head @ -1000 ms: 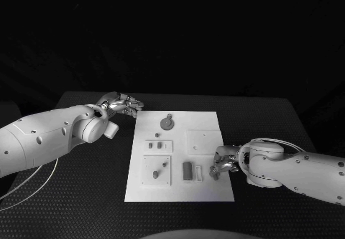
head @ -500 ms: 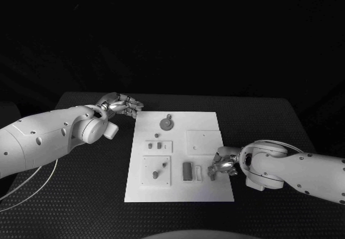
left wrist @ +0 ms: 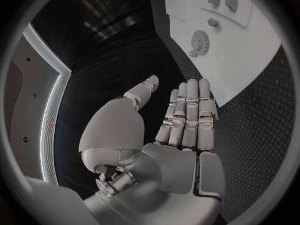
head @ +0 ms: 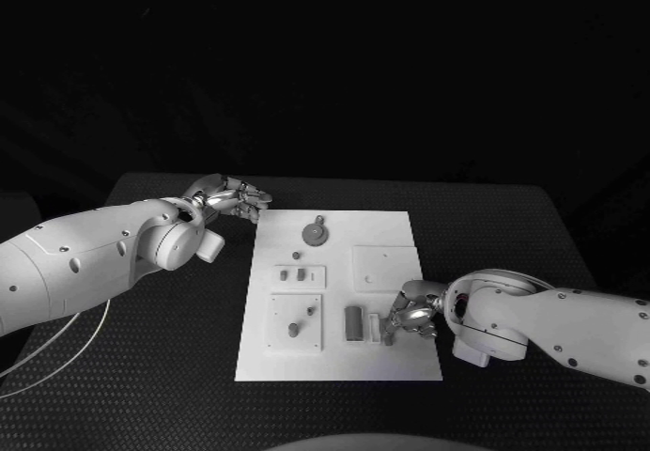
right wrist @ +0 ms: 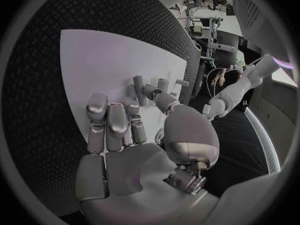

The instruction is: Assemble the parts on the task board

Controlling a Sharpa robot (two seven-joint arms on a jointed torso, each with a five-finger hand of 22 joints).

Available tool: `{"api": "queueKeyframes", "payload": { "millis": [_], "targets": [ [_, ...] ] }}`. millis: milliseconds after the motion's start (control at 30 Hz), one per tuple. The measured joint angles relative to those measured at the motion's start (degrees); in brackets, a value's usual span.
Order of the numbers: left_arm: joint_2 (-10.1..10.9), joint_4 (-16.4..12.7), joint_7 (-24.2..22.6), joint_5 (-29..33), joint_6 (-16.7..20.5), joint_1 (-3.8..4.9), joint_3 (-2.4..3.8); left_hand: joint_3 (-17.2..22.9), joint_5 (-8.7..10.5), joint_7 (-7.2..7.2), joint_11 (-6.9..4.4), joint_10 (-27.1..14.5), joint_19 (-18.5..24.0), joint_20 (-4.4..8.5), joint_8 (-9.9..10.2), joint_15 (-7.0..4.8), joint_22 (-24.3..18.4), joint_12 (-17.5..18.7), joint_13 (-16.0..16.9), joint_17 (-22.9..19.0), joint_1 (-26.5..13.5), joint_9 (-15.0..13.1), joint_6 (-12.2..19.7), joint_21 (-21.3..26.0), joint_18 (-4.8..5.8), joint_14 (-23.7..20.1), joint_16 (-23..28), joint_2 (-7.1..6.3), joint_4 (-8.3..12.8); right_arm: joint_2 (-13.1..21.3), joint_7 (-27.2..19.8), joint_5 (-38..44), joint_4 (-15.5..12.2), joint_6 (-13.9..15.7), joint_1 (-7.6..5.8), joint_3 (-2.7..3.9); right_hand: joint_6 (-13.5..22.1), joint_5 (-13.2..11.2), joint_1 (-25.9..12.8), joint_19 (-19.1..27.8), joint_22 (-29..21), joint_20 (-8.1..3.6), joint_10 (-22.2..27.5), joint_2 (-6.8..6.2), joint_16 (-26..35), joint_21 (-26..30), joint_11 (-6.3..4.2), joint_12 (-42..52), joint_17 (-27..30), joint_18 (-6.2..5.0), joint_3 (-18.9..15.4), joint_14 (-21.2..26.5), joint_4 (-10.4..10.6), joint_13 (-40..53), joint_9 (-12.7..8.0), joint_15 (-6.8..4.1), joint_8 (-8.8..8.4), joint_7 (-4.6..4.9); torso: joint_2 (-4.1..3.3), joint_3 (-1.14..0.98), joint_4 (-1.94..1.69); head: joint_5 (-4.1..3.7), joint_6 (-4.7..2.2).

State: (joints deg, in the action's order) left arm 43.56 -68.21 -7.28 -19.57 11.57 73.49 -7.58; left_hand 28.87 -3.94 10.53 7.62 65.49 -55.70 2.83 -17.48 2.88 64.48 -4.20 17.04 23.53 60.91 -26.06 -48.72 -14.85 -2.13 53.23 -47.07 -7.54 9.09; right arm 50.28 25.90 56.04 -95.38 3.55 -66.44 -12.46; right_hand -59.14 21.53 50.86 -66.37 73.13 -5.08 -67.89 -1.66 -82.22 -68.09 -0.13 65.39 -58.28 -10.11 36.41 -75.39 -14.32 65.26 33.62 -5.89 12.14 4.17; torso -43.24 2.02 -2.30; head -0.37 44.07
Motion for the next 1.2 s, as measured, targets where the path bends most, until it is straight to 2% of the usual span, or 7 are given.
{"api": "queueKeyframes", "payload": {
  "millis": [300,400,533,900,1200],
  "targets": [
    [0.0,0.0,0.02,-0.01,-0.04,0.0,0.0,0.0,0.0,0.0,0.0,0.0,0.0,0.0,0.0,0.0,-0.01,0.0,0.0,0.03,0.0,0.04,0.0,0.0,0.07,0.0,0.0,0.0,0.0,-0.71,0.07,-1.49,0.19,0.15,0.03,-0.03,0.1,-0.01,0.0,0.07,-0.01,0.08,0.01,0.0,0.0,0.0,-0.02,0.0,0.0,0.01,0.0,0.0,-0.01,0.0,0.03,0.0,0.0,0.1,0.0,-0.01,0.03,0.09,0.07],
    [-0.01,-0.01,0.02,-0.01,-0.05,0.0,0.0,0.0,0.0,0.0,0.0,0.0,0.0,0.0,0.0,0.0,-0.01,0.0,0.0,0.06,0.0,0.04,0.0,0.0,-0.03,0.0,0.0,0.0,0.0,-0.8,0.07,-1.72,0.27,0.3,0.04,-0.03,0.16,-0.06,0.0,0.08,-0.01,0.08,0.07,0.0,0.0,0.0,-0.08,0.0,0.0,0.0,1.8,0.01,-1.82,0.0,0.04,0.01,-0.01,0.16,-0.01,-0.01,0.04,0.12,0.04],
    [0.0,-0.02,0.03,-0.01,-0.07,0.0,0.0,0.0,0.0,0.0,0.0,0.0,0.0,0.0,0.0,0.0,-0.01,0.0,0.0,0.05,0.0,0.04,0.0,0.0,-0.52,0.0,0.0,0.0,0.0,-0.87,0.02,-1.99,0.34,0.58,0.04,-0.03,0.17,-0.06,0.0,0.07,-0.01,0.09,-0.13,0.0,0.0,0.0,0.11,-0.01,0.0,0.0,1.8,-0.12,-1.84,0.01,0.04,-0.12,-0.02,0.17,-0.01,-0.02,0.03,0.16,0.03],
    [0.03,-0.02,0.04,-0.02,-0.1,0.0,0.0,0.0,0.0,0.0,0.0,0.0,0.0,0.0,0.0,0.0,0.04,0.0,0.0,0.05,0.0,0.03,0.0,0.0,-0.51,0.0,0.0,0.0,0.0,-1.24,-0.04,-2.38,0.81,1.49,0.01,-0.01,0.27,-0.24,-0.04,-0.06,-0.01,0.17,-0.12,0.05,0.0,0.0,0.11,-0.01,-0.11,0.01,2.41,-0.12,-2.48,0.01,0.04,-0.12,0.3,0.27,-0.01,-0.02,0.01,0.25,0.12],
    [0.02,-0.02,0.05,-0.02,-0.14,0.0,0.0,0.0,0.0,0.0,0.0,0.0,0.0,0.0,0.0,0.0,0.03,0.0,0.0,0.1,0.0,0.03,0.0,0.0,-0.48,0.0,0.0,0.0,0.0,-1.73,0.0,-2.61,1.15,1.71,-0.1,0.07,0.09,-0.29,-0.94,-0.57,-0.2,0.25,-0.12,0.94,0.0,0.0,0.11,-0.01,-0.16,0.02,2.31,-0.38,-2.53,0.03,-0.07,-0.34,0.5,0.5,-0.01,0.01,0.02,0.32,0.12]
  ]
}}
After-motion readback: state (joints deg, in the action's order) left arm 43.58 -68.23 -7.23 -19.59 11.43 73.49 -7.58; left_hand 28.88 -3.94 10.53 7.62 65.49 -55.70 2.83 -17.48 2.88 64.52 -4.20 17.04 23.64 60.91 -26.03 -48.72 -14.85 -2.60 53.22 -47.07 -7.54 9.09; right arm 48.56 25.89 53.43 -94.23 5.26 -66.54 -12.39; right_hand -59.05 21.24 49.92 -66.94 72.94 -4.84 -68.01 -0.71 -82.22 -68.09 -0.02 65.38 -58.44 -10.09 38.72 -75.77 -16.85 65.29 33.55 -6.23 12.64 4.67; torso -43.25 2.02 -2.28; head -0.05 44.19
